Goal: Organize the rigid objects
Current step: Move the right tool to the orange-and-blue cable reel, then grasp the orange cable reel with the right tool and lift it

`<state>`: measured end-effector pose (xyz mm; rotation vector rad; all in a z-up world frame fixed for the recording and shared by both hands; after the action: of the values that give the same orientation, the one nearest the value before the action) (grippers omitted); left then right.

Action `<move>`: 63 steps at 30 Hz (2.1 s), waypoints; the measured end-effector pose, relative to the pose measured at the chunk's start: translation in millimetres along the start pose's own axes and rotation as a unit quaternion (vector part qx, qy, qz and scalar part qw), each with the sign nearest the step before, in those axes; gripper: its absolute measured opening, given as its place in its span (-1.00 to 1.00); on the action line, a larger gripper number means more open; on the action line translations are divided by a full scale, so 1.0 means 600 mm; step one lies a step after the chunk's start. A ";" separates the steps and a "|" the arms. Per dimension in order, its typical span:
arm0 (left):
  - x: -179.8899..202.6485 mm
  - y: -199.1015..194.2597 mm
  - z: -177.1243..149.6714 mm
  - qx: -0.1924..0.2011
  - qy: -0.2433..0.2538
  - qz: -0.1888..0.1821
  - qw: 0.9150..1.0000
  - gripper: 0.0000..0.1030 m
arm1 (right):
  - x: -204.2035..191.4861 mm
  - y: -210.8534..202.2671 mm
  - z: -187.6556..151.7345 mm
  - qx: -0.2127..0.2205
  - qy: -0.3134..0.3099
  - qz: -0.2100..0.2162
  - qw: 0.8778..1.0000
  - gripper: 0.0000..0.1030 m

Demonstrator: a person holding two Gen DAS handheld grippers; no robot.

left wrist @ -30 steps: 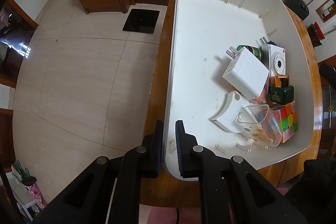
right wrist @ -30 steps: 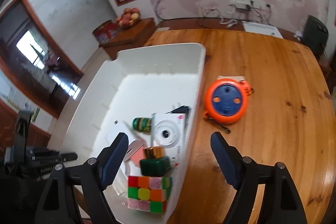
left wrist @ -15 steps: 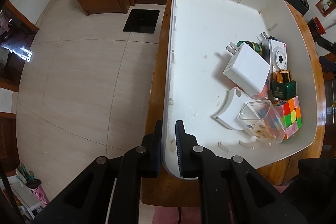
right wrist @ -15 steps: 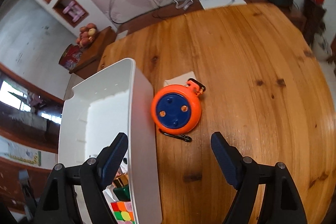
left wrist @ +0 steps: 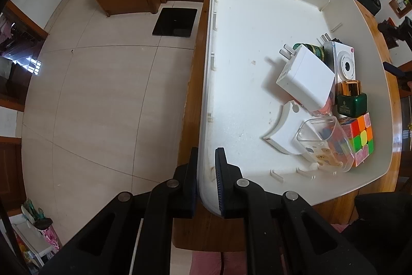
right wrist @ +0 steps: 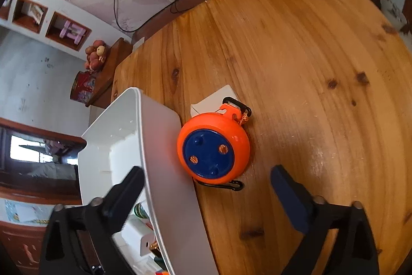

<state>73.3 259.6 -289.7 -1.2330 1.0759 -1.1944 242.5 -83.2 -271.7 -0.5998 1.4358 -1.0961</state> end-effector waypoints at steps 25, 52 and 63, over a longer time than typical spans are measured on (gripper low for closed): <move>0.016 0.015 0.013 -0.018 0.005 0.007 1.000 -0.76 | 0.029 0.078 0.034 -0.012 0.036 0.042 0.998 0.83; 0.011 0.020 0.012 -0.019 0.001 0.001 1.000 -0.76 | 0.036 0.053 0.032 0.002 0.029 0.036 0.999 0.51; 0.015 0.021 0.011 -0.022 0.004 0.007 1.000 -0.76 | 0.023 -0.011 0.020 0.044 0.004 0.055 0.998 0.52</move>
<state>81.5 250.8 -301.3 -1.2534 1.1206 -1.1719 249.7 -101.5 -271.1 -0.4500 1.4039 -1.0697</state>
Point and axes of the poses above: each gripper's, at about its wrist camera, not at the fingertips, and y roughly the way its jaws point, x to its right, z to its top, the point moved 4 cm from there along y, roughly the way its jaws point, and after that the axes turned 5 degrees about -x, right-handed, at the moved point
